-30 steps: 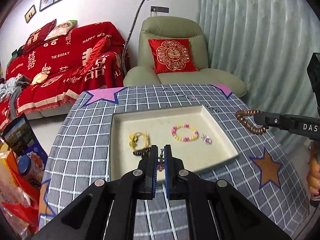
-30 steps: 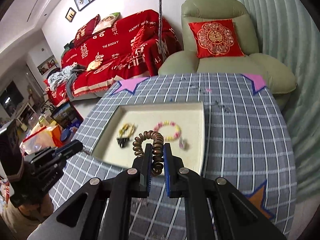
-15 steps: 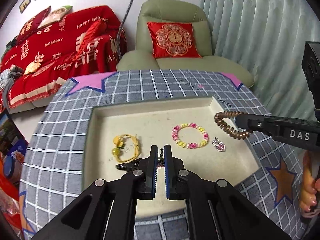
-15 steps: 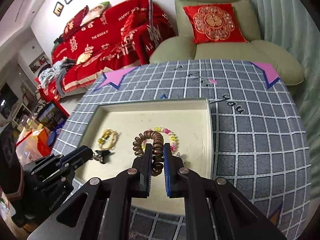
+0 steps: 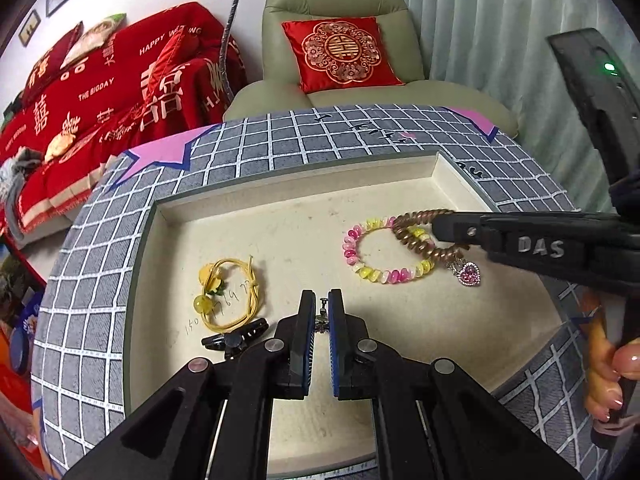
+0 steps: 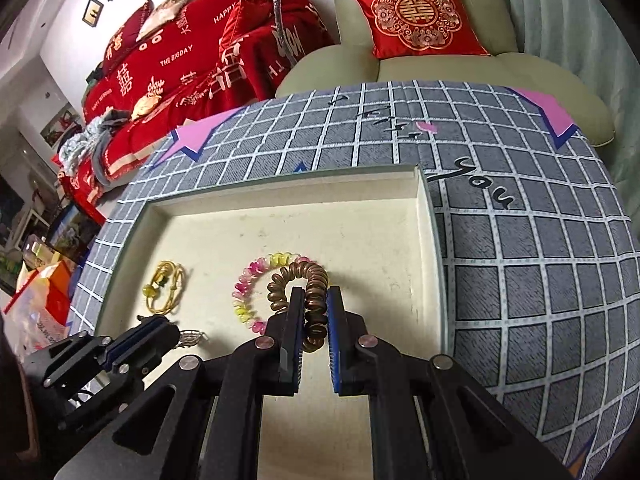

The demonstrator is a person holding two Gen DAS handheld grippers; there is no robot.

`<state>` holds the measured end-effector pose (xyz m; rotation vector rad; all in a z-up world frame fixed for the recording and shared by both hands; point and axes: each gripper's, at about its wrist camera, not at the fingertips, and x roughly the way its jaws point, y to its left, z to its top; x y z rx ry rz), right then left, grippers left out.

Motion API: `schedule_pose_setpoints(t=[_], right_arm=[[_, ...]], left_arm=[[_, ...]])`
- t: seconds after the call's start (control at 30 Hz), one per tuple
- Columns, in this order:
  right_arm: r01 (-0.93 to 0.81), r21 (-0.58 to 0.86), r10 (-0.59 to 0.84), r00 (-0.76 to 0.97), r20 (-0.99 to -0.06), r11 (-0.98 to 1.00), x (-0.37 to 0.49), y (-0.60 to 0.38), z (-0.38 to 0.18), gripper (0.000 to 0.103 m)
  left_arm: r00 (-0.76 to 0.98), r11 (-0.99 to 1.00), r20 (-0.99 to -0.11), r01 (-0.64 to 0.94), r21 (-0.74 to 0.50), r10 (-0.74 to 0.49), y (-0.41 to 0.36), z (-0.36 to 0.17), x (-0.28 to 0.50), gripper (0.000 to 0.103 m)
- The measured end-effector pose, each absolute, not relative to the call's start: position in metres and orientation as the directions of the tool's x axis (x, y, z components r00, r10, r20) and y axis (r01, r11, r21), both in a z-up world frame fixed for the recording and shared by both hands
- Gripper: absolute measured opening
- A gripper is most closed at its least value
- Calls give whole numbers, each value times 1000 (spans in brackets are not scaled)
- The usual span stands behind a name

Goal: Organize jewelry
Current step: 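Carry the bead bracelet and silver pendant with both grippers into the tray box, then open the right gripper releasing the bracelet while the left releases the pendant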

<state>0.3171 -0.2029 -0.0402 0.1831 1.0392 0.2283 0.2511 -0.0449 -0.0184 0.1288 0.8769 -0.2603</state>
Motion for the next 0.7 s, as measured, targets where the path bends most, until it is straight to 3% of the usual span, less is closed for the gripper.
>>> schedule_pose_setpoints(t=[0.27,0.43,0.5,0.7], right_arm=[[-105,235,257,467,-846,966,320,-198,-52,16],[-106,240,262,457,-850,965,320,-200,-54,37],[-110,229,253,467,-847,967,319,-198,-51,64],[-94,304,308,504,-807,948,313,-208,-32,66]], left_arm=[[605,961,-782,275,31,-148,-49,-21,250,16],[600,965,-790,258,40,-128,-47,-26,251,16],[600,967,-791,250,44,-119,-47,-26,250,16],[604,972,-789,230,39,-111,-43,-21,249,16]])
